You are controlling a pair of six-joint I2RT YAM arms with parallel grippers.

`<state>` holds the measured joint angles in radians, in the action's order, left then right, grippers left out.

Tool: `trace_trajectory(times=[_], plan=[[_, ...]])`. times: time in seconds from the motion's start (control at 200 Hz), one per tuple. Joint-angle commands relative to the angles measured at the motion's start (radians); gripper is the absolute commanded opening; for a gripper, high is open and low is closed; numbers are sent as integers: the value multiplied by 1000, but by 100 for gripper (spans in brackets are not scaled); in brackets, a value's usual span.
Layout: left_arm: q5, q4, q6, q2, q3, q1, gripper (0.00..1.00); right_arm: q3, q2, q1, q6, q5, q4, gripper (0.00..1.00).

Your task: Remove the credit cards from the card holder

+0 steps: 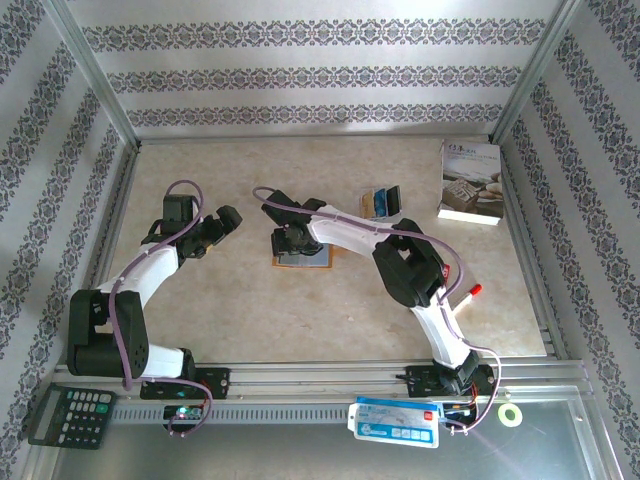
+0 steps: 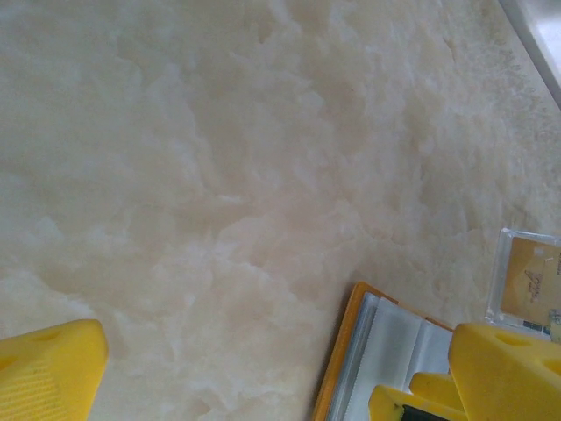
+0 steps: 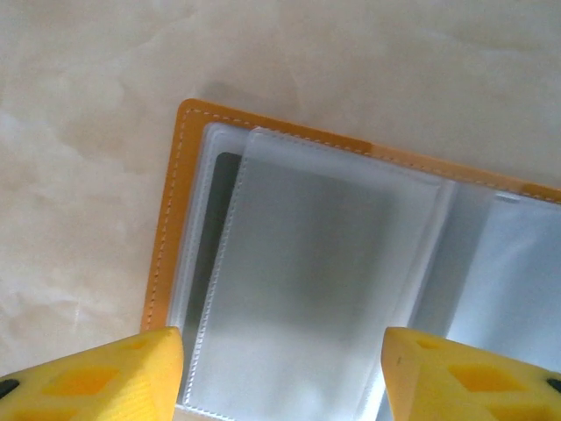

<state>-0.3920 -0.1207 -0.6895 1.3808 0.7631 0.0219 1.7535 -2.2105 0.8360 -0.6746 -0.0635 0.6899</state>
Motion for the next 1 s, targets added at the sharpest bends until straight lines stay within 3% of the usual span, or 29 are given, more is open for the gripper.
trace_trajectory(times=[0.0,0.53,0.874,0.994], plan=[[-18,27,-4,1,7,12,100,28,-28,18,44,-50,63,62],[-16,49,-20,42,3,16,100,9,-74,14,66,27,69,60],[-13,52,-31,38,-4,17,100,-27,-52,26,57,106,22,40],[-2,53,-36,19,-12,21,100,-54,-23,31,43,107,-2,37]])
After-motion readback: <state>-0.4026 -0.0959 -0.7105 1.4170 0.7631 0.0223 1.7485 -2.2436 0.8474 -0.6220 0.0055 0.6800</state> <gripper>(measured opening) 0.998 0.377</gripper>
